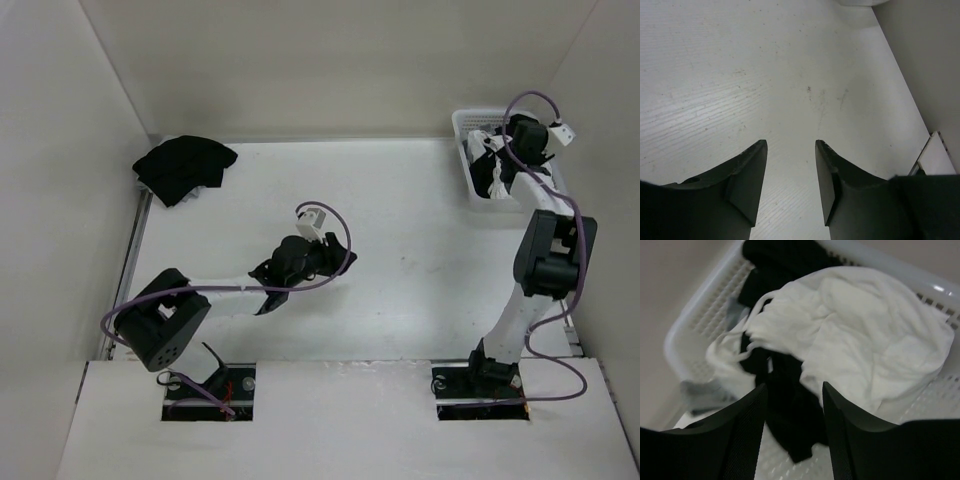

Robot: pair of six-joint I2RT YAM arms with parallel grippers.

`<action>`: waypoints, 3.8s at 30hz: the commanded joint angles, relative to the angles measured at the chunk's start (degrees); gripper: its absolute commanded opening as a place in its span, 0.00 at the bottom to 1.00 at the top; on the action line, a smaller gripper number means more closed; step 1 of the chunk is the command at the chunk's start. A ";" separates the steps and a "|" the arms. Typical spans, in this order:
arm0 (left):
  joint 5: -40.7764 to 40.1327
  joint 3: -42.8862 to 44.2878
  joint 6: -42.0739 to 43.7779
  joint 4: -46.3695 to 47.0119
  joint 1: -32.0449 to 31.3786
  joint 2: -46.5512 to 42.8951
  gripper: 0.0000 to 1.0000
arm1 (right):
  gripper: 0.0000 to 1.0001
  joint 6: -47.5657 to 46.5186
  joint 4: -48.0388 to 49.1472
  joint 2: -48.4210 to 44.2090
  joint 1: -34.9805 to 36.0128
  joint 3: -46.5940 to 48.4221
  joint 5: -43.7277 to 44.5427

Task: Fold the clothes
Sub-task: Grab the tank top from the pile, then move the tank top to the center of the board, then flatten the tank top out

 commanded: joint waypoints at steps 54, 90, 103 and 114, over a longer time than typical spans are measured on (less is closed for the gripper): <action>-2.04 -6.89 -7.54 7.44 11.56 -9.12 0.46 | 0.10 4.70 16.70 -48.99 24.37 -10.16 -24.12; -14.53 -4.00 -1.40 -23.41 0.06 -13.98 0.39 | 0.61 13.57 3.51 -32.39 65.10 -48.29 -12.61; -13.13 -4.00 -1.23 -23.67 -0.38 -10.72 0.37 | 0.39 11.37 0.43 -24.92 65.80 -43.19 -6.81; -11.89 -7.25 -4.21 -27.10 -0.12 -14.16 0.39 | 0.13 11.02 0.34 -26.32 65.19 -43.98 -5.23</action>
